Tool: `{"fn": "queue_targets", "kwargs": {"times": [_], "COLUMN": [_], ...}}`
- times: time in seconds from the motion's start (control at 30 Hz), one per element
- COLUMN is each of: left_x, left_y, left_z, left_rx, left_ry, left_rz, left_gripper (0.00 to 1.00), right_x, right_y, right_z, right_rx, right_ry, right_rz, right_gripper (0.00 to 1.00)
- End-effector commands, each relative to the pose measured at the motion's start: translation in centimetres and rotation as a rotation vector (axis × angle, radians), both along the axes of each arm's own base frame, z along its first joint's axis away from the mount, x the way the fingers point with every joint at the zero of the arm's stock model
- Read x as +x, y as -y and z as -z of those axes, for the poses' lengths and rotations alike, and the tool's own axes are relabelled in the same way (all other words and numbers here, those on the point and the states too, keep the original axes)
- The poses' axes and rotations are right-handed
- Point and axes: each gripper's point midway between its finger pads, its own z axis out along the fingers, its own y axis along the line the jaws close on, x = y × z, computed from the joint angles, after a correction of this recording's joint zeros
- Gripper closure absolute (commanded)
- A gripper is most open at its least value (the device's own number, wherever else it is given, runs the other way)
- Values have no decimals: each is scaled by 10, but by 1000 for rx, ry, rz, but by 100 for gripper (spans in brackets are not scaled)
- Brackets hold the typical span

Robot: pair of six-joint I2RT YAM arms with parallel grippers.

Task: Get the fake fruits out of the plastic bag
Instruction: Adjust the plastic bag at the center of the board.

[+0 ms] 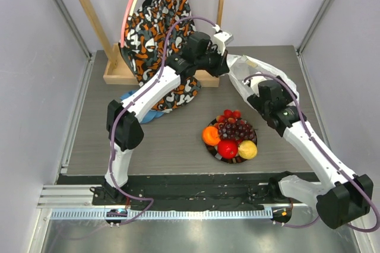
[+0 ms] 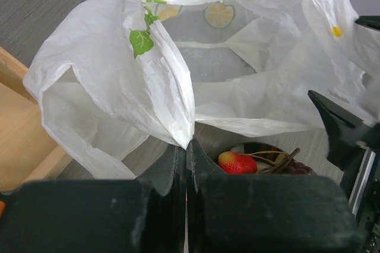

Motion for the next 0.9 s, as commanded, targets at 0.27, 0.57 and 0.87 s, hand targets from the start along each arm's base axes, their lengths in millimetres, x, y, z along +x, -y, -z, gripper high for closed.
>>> {"fn": "queue_targets", "kwargs": {"times": [0.27,0.57,0.87], "left_x": [43,27,-6], "left_y": [8,4,-3], "left_z": [-65,-111,-46], "left_rx": [-100,-155,-61], "left_ry": [213,301,95], "left_rz": [-27,25,105], "left_gripper": [100,100,36], "right_x": [143,155,89], "right_y": [143,140,82], "right_z": [-26,-143,-9], "right_rx": [-57,56,307], "right_ry": [69,436,83], "right_rz": [326,279,133], "right_gripper": [10,9,5]}}
